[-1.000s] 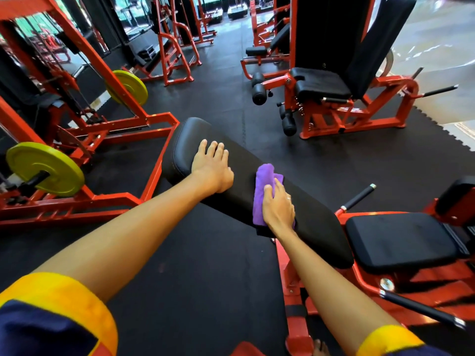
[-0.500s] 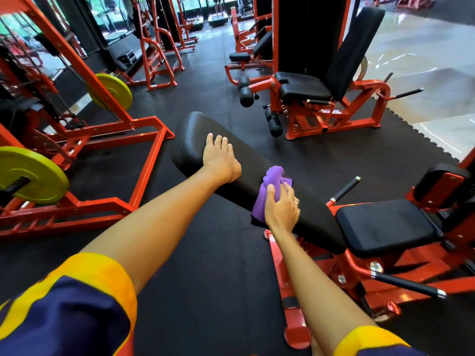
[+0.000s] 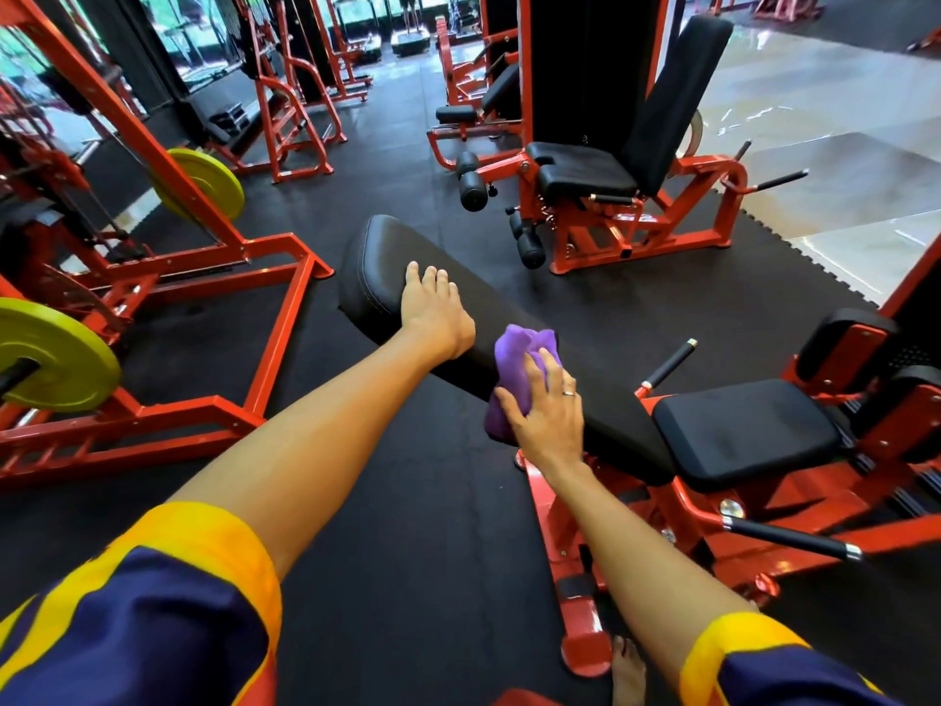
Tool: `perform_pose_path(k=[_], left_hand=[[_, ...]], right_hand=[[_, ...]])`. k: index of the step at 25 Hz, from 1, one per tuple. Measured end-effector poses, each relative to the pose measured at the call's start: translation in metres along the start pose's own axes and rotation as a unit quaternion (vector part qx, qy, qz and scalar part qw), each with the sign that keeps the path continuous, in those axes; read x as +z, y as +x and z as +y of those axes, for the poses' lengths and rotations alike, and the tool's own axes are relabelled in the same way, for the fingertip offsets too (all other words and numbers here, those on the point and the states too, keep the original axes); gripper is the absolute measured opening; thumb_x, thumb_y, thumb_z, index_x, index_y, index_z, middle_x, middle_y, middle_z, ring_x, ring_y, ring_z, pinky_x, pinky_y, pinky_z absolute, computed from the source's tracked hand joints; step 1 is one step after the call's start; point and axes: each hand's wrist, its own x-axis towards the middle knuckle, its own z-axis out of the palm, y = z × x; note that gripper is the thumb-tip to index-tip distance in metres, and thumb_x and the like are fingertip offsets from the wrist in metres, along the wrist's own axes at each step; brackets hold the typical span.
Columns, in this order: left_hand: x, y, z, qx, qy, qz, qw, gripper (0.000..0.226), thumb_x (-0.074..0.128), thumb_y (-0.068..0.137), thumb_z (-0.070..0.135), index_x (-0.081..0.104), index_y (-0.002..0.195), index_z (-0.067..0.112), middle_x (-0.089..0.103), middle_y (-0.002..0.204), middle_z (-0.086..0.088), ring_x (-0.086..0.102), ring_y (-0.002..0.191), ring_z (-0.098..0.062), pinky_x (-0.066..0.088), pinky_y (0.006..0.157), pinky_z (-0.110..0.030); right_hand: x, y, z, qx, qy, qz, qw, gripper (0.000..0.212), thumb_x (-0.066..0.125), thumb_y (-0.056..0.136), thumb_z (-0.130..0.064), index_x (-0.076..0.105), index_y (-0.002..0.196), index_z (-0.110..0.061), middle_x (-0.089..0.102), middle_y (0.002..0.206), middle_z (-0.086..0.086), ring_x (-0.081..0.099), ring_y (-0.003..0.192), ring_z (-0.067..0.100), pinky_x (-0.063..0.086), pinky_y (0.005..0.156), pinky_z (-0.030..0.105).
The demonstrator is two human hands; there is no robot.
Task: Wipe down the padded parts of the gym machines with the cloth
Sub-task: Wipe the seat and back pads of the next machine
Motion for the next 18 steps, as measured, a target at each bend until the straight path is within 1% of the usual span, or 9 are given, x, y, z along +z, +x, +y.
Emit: perform_pose_path(k=[3, 6, 7, 9, 11, 13, 14, 16, 18], left_hand=[[0.003, -0.003, 0.003, 0.003, 0.006, 0.001, 1.000, 0.062, 0.012, 0.107, 0.037, 0.010, 0.161, 0.006, 0.006, 0.170, -0.012, 0.002, 0.157, -0.029, -0.005, 0.125, -0.052], [0.003, -0.004, 0.004, 0.000, 0.010, 0.009, 1.000, 0.062, 0.011, 0.107, 0.036, 0.009, 0.161, 0.006, 0.005, 0.170, -0.012, 0.002, 0.157, -0.029, -0.005, 0.125, -0.051], [0.003, -0.004, 0.005, -0.001, 0.006, 0.009, 1.000, 0.062, 0.011, 0.108, 0.036, 0.009, 0.161, 0.006, 0.005, 0.170, -0.012, 0.002, 0.157, -0.028, -0.004, 0.125, -0.051], [0.004, -0.004, 0.006, -0.007, 0.009, 0.010, 1.000, 0.061, 0.010, 0.108, 0.036, 0.009, 0.161, 0.006, 0.005, 0.170, -0.011, 0.001, 0.157, -0.028, -0.004, 0.125, -0.050], [0.004, -0.002, 0.008, -0.010, 0.012, 0.010, 1.000, 0.062, 0.009, 0.107, 0.037, 0.009, 0.161, 0.006, 0.005, 0.170, -0.011, 0.001, 0.157, -0.028, -0.004, 0.125, -0.050], [0.006, 0.000, 0.009, -0.011, 0.010, 0.012, 1.000, 0.062, 0.010, 0.108, 0.037, 0.009, 0.161, 0.006, 0.006, 0.170, -0.011, 0.001, 0.157, -0.029, -0.004, 0.125, -0.050], [0.008, 0.001, 0.011, -0.011, 0.011, 0.013, 1.000, 0.062, 0.011, 0.108, 0.037, 0.009, 0.161, 0.006, 0.006, 0.170, -0.012, 0.001, 0.157, -0.030, -0.003, 0.126, -0.051], [0.010, 0.002, 0.012, -0.013, 0.019, 0.016, 1.000, 0.062, 0.011, 0.108, 0.037, 0.008, 0.161, 0.005, 0.005, 0.170, -0.013, 0.001, 0.157, -0.031, -0.003, 0.126, -0.052], [0.013, 0.006, 0.016, -0.015, 0.031, 0.018, 0.999, 0.064, 0.009, 0.107, 0.039, 0.006, 0.160, 0.004, 0.003, 0.170, -0.014, -0.002, 0.157, -0.030, -0.003, 0.125, -0.054]], right_hand=[[-0.009, -0.005, 0.028, 0.056, 0.028, -0.070, 0.996, 0.072, 0.033, 0.096, -0.072, 0.037, 0.155, -0.032, 0.029, 0.163, -0.007, 0.040, 0.137, 0.031, 0.044, 0.107, 0.046], [-0.022, 0.008, 0.017, 0.107, 0.119, -0.059, 0.985, 0.052, 0.045, 0.104, -0.052, 0.050, 0.148, -0.025, 0.041, 0.158, -0.005, 0.044, 0.136, 0.034, 0.038, 0.110, 0.045], [-0.025, 0.017, 0.003, 0.102, 0.139, -0.052, 0.984, 0.046, 0.047, 0.106, -0.046, 0.055, 0.144, -0.022, 0.046, 0.155, -0.004, 0.045, 0.135, 0.033, 0.037, 0.110, 0.045], [-0.028, 0.037, -0.030, 0.049, 0.139, -0.062, 0.987, 0.041, 0.047, 0.106, -0.044, 0.058, 0.140, -0.025, 0.049, 0.152, -0.005, 0.046, 0.135, 0.031, 0.036, 0.112, 0.045], [-0.029, 0.047, -0.049, 0.007, 0.121, -0.083, 0.989, 0.043, 0.045, 0.105, -0.049, 0.055, 0.143, -0.032, 0.045, 0.155, -0.007, 0.042, 0.139, 0.027, 0.034, 0.114, 0.045], [-0.029, 0.043, -0.038, 0.006, 0.116, -0.102, 0.988, 0.049, 0.044, 0.104, -0.053, 0.047, 0.149, -0.034, 0.039, 0.159, -0.008, 0.037, 0.143, 0.025, 0.033, 0.115, 0.045], [-0.030, 0.037, -0.023, 0.024, 0.124, -0.112, 0.986, 0.052, 0.044, 0.104, -0.054, 0.043, 0.151, -0.034, 0.035, 0.162, -0.009, 0.035, 0.144, 0.025, 0.032, 0.116, 0.046], [-0.025, 0.033, 0.021, 0.114, 0.146, -0.149, 0.971, 0.056, 0.044, 0.103, -0.057, 0.038, 0.154, -0.035, 0.029, 0.165, -0.009, 0.034, 0.146, 0.028, 0.032, 0.116, 0.047], [-0.012, 0.051, 0.061, 0.199, 0.161, -0.200, 0.946, 0.061, 0.044, 0.099, -0.061, 0.040, 0.153, -0.035, 0.031, 0.165, -0.004, 0.037, 0.145, 0.032, 0.031, 0.118, 0.048]])
